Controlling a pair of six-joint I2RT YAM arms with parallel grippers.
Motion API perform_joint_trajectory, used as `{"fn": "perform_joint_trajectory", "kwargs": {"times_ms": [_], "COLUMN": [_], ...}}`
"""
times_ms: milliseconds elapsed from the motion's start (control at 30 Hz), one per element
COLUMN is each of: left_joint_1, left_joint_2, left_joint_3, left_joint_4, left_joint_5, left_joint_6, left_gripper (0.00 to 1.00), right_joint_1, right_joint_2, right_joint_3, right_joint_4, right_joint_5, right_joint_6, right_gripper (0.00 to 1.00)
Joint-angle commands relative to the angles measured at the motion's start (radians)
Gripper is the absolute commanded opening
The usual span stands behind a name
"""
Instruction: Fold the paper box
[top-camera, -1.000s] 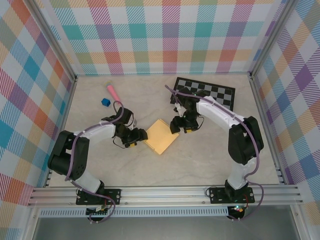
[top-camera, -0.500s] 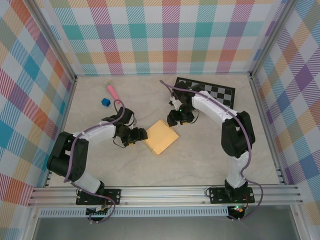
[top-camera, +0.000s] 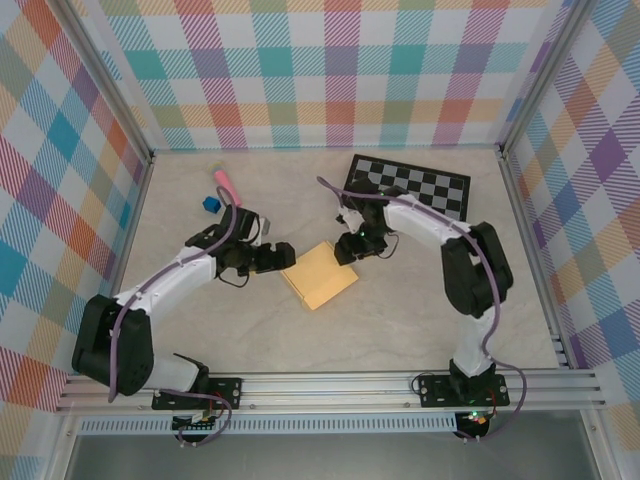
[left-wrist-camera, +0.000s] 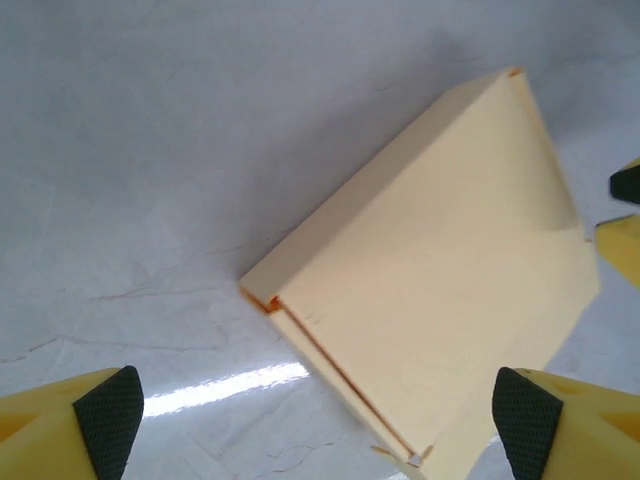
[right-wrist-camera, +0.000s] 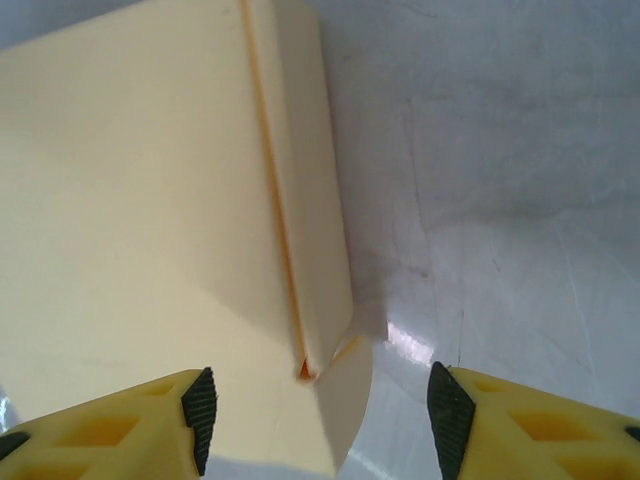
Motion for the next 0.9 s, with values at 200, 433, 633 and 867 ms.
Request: {"fn": "perform_joint_trajectory", "kwargs": {"times_ms": [200,433,633,867], "left_joint_1": [-0.002,0.005,0.005,0.005], "left_joint_2": [0.089,0.214,0.293,0.419], "left_joint_3": [0.102,0.137,0.158,0.238], "left_joint_4": [0.044,-0.008,-0.008,-0.037], "left_joint_5": [-0.024,-0.035,-0.017,0.066], "left_joint_6": [0.185,0.114,0.118,0.142], "left_gripper": [0.96,0.95,0.95,0.92], "right_joint_1": [0.111,0.234,0.289,0.314], "right_joint_2": [-0.365,-0.361,-0.356,-0.286], "right_joint_3": [-0.331,-0.464,-0.576,-0.644], "right_joint_4": [0.228,0.380,0.663,0.895], "right_joint_5": [-0.163,0.043,0.205,0.315], "right_joint_6": [-0.938,-1.197,-1.269,-1.319], "right_gripper": [0.65,0.66,0.68,0.68]}}
